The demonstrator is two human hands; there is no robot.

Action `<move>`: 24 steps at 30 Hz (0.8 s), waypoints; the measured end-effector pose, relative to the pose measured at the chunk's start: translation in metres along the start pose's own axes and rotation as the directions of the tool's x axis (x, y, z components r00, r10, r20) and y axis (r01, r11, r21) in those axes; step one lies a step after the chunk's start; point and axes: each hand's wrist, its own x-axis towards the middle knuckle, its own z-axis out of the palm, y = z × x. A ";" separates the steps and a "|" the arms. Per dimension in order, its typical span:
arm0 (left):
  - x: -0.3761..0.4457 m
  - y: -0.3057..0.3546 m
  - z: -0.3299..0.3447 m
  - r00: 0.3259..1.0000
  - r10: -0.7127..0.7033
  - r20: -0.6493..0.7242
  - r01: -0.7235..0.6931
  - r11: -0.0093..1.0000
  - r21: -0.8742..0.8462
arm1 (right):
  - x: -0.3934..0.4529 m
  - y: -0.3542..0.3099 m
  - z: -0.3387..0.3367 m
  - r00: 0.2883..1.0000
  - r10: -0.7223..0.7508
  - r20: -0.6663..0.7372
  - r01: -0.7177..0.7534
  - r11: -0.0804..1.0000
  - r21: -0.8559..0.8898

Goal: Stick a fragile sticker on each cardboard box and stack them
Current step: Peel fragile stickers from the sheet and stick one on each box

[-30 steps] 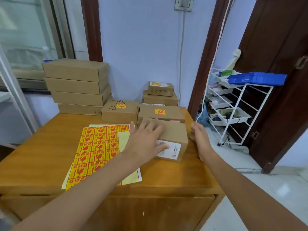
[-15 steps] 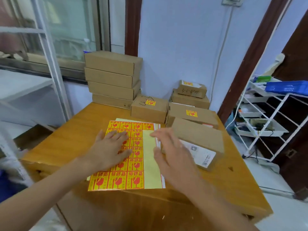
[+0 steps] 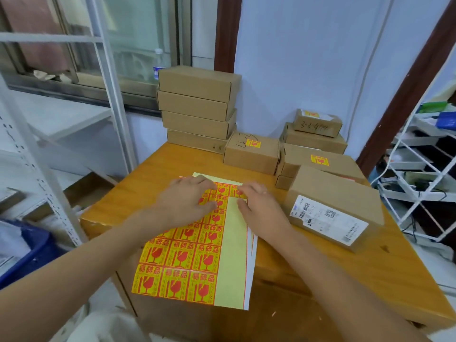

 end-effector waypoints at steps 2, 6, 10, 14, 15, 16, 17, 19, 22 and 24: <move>0.019 0.008 0.010 0.999 -0.012 -0.031 0.011 0.999 -0.051 | 0.011 -0.002 0.005 1.000 -0.009 0.005 0.009 0.999 -0.046; 0.031 0.011 0.033 0.999 -0.013 -0.036 0.011 0.998 -0.059 | 0.015 -0.002 0.013 1.000 0.005 0.005 -0.005 0.995 -0.104; 0.028 0.010 0.043 0.994 0.001 -0.114 -0.006 0.999 -0.041 | 0.017 -0.002 0.012 0.998 0.021 -0.058 -0.028 0.991 -0.134; 0.026 0.011 0.042 0.989 0.003 -0.149 -0.009 0.999 -0.039 | 0.030 0.000 0.006 1.000 0.023 -0.015 -0.025 0.994 -0.106; 0.026 0.012 0.041 0.988 0.000 -0.154 -0.006 0.999 -0.040 | 0.031 0.001 0.007 0.999 0.040 -0.010 -0.041 0.998 -0.053; 0.026 0.011 0.041 0.987 -0.003 -0.161 -0.003 0.999 -0.037 | 0.032 0.002 0.009 0.998 0.060 -0.010 -0.059 0.998 0.012; 0.027 0.011 0.042 0.985 -0.006 -0.170 0.000 0.999 -0.035 | 0.033 0.005 0.011 0.997 0.072 -0.011 -0.071 0.995 0.065; 0.027 0.010 0.044 0.983 -0.012 -0.183 0.006 0.999 -0.038 | 0.034 0.007 0.015 0.996 0.088 -0.002 -0.087 0.989 0.122; 0.027 0.010 0.045 0.982 -0.015 -0.189 0.006 0.999 -0.047 | 0.037 0.010 0.015 0.989 0.148 0.018 -0.148 0.960 0.236; 0.027 0.011 0.044 0.982 -0.020 -0.190 0.012 0.999 -0.041 | 0.040 0.010 0.013 0.985 0.167 0.038 -0.171 0.946 0.275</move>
